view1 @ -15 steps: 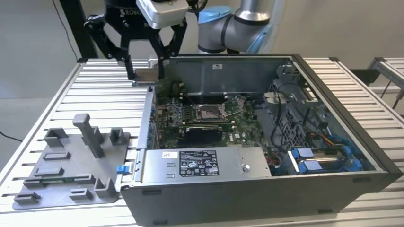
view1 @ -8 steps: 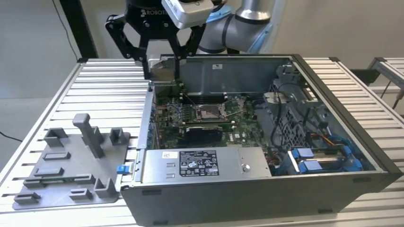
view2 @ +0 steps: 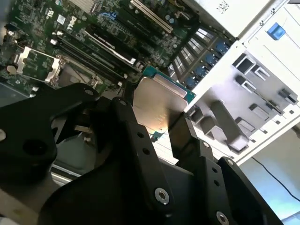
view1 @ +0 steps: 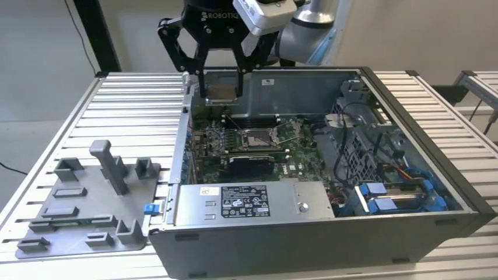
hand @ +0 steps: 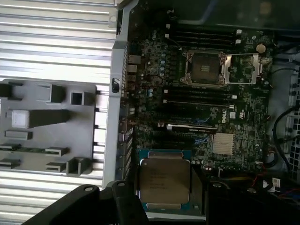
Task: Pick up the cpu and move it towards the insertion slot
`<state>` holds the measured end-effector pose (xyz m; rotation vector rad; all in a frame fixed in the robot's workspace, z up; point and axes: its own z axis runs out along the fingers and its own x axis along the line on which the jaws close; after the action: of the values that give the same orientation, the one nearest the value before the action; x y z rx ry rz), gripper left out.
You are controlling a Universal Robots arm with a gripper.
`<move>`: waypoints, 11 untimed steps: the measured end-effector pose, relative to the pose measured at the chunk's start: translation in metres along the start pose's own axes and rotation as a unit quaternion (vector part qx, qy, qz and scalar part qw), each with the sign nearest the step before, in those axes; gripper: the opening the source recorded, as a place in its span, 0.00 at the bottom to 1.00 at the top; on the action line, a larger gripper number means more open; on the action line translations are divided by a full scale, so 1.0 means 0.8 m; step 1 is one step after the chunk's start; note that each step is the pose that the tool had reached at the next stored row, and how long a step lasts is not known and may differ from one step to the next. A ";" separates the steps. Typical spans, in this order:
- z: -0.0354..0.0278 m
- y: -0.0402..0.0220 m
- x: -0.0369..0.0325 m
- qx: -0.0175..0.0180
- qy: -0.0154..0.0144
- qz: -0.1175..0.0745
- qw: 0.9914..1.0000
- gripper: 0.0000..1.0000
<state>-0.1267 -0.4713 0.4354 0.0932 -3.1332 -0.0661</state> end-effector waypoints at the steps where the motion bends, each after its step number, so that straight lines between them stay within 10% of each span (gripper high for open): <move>1: 0.0000 -0.0003 -0.0044 0.000 0.000 0.000 1.000 0.00; 11: -0.0001 -0.0029 -0.0480 0.000 0.000 0.000 1.000 0.00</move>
<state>-0.0883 -0.4713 0.4352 0.0943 -3.1331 -0.0663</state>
